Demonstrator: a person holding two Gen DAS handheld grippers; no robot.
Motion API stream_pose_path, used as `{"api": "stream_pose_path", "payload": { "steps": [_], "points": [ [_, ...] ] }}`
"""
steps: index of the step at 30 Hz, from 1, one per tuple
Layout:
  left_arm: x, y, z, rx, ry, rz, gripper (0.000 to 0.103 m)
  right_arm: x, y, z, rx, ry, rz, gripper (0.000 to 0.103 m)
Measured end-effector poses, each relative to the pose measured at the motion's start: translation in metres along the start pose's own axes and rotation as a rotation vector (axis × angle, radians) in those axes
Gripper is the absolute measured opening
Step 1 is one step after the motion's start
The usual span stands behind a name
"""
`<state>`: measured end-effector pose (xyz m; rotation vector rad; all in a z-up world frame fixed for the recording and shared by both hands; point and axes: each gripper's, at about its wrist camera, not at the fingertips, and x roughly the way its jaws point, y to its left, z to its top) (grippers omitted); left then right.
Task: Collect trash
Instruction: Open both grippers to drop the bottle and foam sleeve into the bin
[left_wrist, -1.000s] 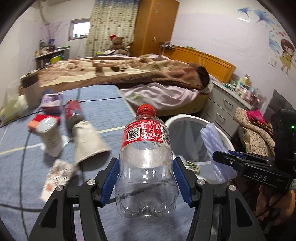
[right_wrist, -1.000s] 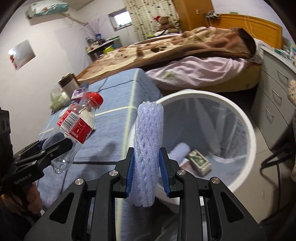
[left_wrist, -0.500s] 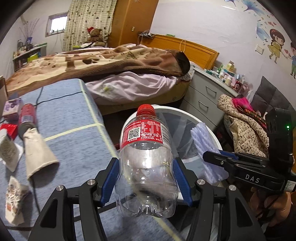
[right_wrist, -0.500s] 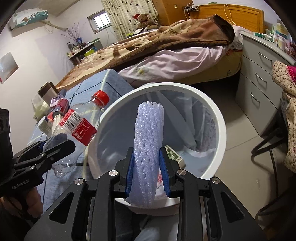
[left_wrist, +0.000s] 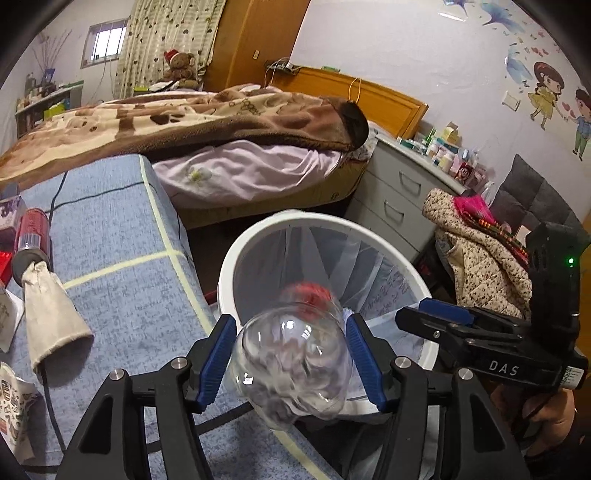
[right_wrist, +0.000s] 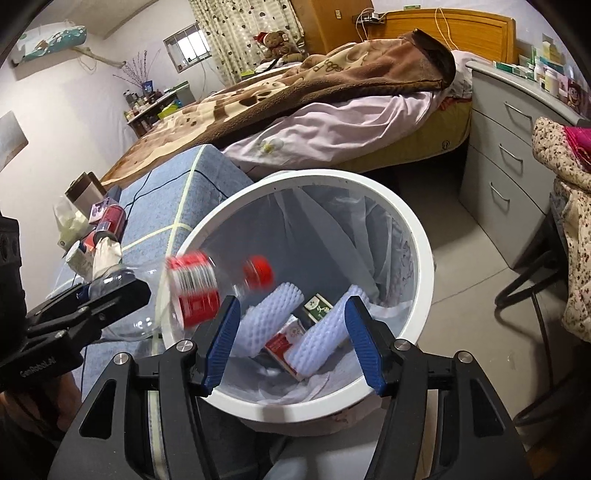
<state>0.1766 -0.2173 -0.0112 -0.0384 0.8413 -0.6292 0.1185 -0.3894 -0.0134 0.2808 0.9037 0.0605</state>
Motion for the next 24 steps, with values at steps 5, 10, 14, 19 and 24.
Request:
{"api": "stream_pose_path", "payload": {
  "steps": [5, 10, 14, 19, 24],
  "points": [
    [-0.009, 0.002, 0.001, -0.006, -0.016, 0.009, 0.062, -0.008, 0.007, 0.002, -0.02, -0.021, 0.002, 0.06],
    [-0.023, 0.006, 0.0, -0.015, -0.037, 0.021, 0.062, -0.016, 0.014, 0.003, -0.038, -0.037, 0.008, 0.06],
    [-0.038, 0.008, -0.004, -0.013, -0.053, 0.04, 0.062, -0.022, 0.026, 0.003, -0.064, -0.053, 0.026, 0.06],
    [-0.053, 0.015, -0.012, -0.025, -0.057, 0.057, 0.062, -0.023, 0.043, 0.001, -0.1, -0.054, 0.058, 0.06],
    [-0.07, 0.029, -0.024, -0.056, -0.062, 0.095, 0.062, -0.024, 0.059, -0.001, -0.145, -0.055, 0.088, 0.06]
  ]
}}
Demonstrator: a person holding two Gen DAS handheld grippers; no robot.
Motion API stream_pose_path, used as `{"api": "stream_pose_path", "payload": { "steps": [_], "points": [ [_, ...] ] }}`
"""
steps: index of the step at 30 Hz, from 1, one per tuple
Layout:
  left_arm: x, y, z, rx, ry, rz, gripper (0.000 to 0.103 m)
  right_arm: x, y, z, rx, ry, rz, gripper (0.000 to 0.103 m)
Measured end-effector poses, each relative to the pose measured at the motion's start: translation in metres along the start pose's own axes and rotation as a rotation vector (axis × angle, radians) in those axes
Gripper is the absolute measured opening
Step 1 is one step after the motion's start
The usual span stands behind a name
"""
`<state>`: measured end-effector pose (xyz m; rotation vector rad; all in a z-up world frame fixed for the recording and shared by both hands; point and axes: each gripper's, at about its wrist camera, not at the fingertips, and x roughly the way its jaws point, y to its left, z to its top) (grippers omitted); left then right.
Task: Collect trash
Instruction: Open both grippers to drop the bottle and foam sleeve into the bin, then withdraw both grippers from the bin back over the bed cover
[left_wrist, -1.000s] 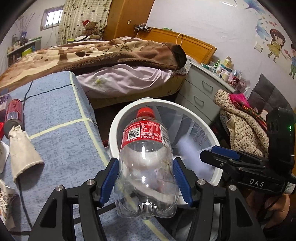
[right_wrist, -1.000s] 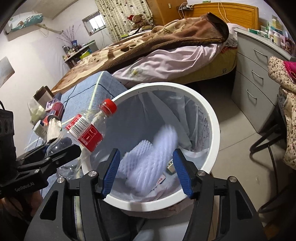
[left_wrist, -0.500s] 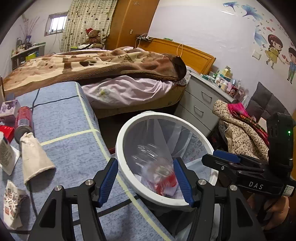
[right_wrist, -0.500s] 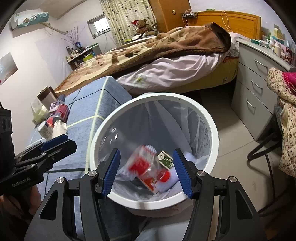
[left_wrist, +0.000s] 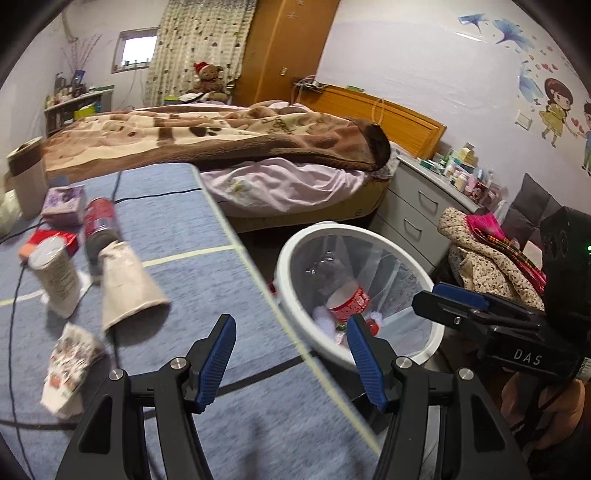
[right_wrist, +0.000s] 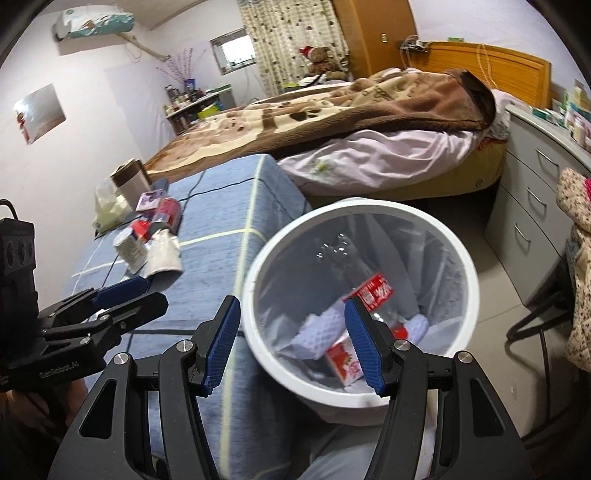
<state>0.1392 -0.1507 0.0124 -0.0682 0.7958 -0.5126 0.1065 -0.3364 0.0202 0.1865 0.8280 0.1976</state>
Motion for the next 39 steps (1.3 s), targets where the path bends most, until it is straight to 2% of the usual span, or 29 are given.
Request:
{"api": "stream_pose_path", "payload": {
  "steps": [6, 21, 29, 39],
  "points": [
    [-0.019, 0.023, -0.011, -0.049, -0.008, 0.063, 0.062, 0.002, 0.019, -0.003, -0.039, 0.009, 0.044, 0.06],
    [-0.056, 0.061, -0.033, -0.132, -0.057, 0.153, 0.061, 0.013, 0.059, -0.008, -0.133, 0.043, 0.118, 0.06],
    [-0.07, 0.09, -0.04, -0.175, -0.073, 0.229, 0.061, 0.021, 0.075, -0.005, -0.17, 0.055, 0.151, 0.06],
    [-0.062, 0.124, -0.041, -0.204, -0.04, 0.299, 0.061, 0.032, 0.088, 0.003, -0.195, 0.063, 0.175, 0.06]
  ]
}}
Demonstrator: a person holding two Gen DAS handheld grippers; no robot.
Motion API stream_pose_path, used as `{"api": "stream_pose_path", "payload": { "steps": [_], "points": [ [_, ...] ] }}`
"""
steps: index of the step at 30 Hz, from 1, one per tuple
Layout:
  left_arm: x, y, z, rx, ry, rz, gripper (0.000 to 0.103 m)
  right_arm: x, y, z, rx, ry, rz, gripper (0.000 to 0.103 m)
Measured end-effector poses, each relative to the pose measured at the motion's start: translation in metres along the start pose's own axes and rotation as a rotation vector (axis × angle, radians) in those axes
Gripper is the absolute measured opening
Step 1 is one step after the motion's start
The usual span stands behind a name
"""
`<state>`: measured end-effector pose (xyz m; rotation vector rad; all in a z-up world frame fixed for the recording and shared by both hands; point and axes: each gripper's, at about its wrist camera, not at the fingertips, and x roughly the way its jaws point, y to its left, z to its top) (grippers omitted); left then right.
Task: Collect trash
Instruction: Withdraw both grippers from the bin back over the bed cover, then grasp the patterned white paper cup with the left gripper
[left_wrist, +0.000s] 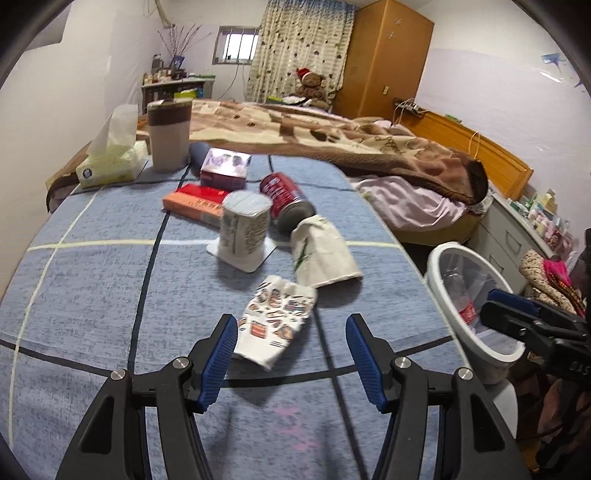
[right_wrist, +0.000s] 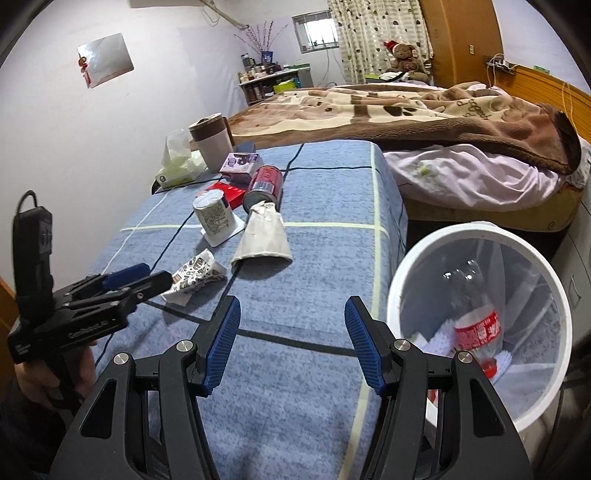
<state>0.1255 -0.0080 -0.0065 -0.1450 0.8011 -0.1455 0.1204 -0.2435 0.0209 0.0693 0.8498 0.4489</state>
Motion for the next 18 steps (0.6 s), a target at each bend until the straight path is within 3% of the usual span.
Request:
{"api": "stream_pose_path", "payload": {
  "steps": [15, 17, 18],
  "points": [
    [0.051, 0.016, -0.007, -0.003, 0.11, -0.008, 0.061, 0.016, 0.005, 0.009, -0.014, 0.035, 0.003, 0.06],
    [0.051, 0.017, -0.007, -0.006, 0.099, -0.011, 0.053, 0.017, 0.007, 0.011, -0.017, 0.035, 0.005, 0.06],
    [0.051, 0.017, -0.007, -0.003, 0.101, -0.008, 0.037, 0.018, 0.008, 0.012, -0.018, 0.034, 0.005, 0.06]
  ]
}}
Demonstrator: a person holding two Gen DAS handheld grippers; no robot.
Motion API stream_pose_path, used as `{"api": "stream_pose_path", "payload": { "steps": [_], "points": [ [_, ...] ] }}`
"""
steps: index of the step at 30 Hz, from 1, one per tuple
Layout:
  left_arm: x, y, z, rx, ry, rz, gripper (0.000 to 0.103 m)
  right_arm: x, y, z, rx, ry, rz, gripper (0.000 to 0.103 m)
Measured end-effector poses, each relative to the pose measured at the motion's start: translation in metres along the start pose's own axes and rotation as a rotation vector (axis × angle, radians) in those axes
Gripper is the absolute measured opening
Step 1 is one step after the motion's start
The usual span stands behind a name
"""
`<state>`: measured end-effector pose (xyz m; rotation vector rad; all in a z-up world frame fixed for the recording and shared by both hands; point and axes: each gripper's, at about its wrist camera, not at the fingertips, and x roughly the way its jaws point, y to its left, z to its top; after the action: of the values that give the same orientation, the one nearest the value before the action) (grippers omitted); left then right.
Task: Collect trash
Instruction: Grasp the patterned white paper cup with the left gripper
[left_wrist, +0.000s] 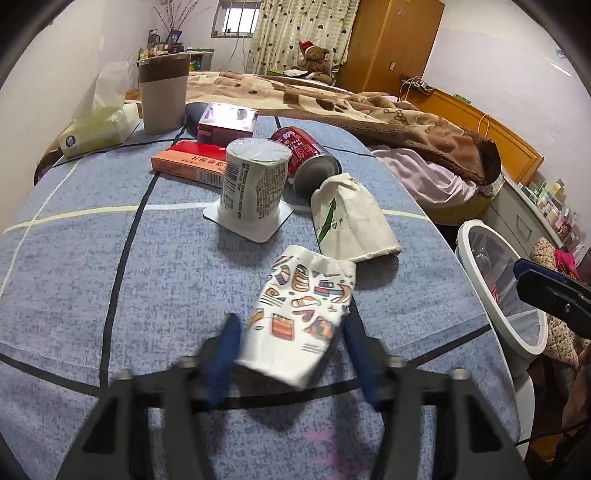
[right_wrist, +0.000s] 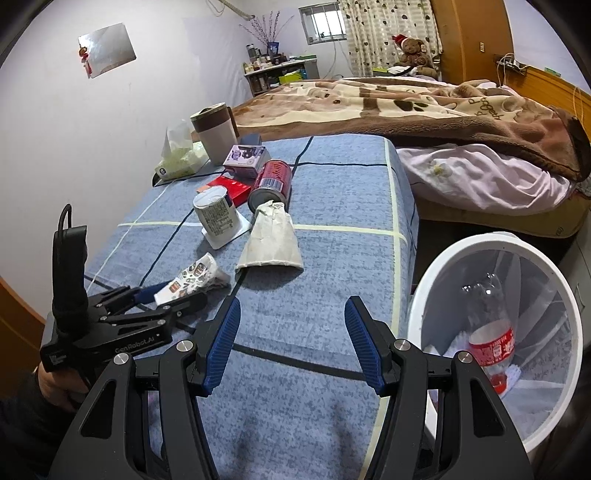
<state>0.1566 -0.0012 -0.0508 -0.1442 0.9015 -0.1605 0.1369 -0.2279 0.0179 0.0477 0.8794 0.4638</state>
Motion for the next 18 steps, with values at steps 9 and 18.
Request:
{"api": "stream_pose_path", "payload": {
  "steps": [9, 18],
  "points": [
    [-0.022, 0.013, -0.003, -0.029, -0.059, 0.01, 0.032, 0.008, 0.016, 0.012, -0.039, 0.0, 0.022, 0.06],
    [-0.04, 0.036, -0.001, -0.084, -0.094, 0.041, 0.032, 0.029, 0.042, 0.028, -0.115, 0.017, 0.067, 0.06]
  ]
}}
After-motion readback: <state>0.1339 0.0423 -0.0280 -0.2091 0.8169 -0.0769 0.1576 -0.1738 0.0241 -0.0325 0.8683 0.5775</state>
